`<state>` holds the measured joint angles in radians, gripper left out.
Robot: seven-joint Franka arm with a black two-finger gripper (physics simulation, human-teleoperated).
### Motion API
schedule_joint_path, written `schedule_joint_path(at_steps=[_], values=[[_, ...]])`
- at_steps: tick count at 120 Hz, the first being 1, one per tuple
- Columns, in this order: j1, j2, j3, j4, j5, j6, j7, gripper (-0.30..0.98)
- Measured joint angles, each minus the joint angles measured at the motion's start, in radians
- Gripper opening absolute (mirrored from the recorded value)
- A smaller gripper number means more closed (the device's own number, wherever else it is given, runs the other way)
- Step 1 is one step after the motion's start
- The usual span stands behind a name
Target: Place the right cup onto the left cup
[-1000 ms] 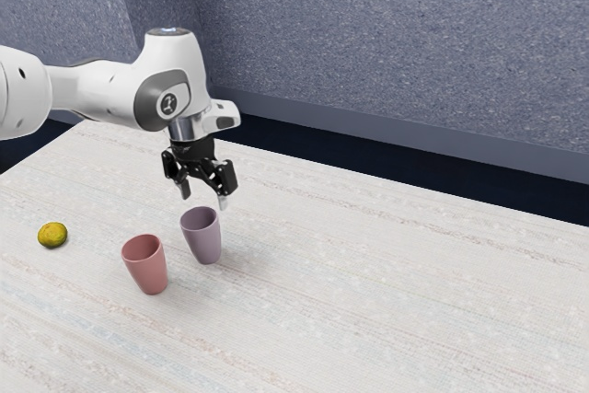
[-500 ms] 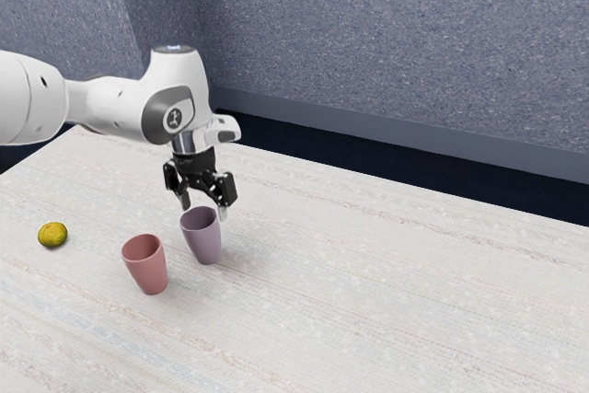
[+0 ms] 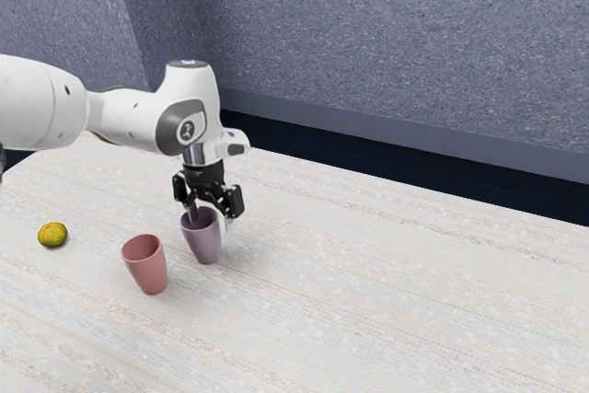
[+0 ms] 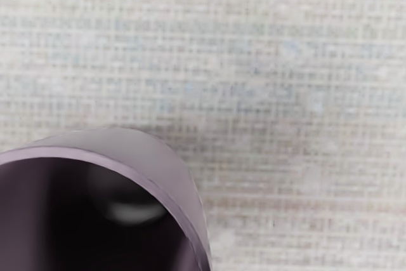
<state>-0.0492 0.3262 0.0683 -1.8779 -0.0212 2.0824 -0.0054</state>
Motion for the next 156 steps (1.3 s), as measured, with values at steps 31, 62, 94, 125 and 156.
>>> schedule_joint_path(at_steps=[31,62,94,125,156], values=[[0.000,0.034,-0.001,0.014,0.001,0.029,0.001,0.64],[-0.001,0.048,-0.001,0.018,-0.001,0.039,-0.002,0.47],[0.000,0.054,0.003,0.018,-0.001,0.043,-0.003,0.21],[0.000,0.054,0.011,0.018,0.001,0.043,-0.004,-0.02],[-0.004,0.011,0.014,0.018,0.012,0.041,-0.006,-0.08]])
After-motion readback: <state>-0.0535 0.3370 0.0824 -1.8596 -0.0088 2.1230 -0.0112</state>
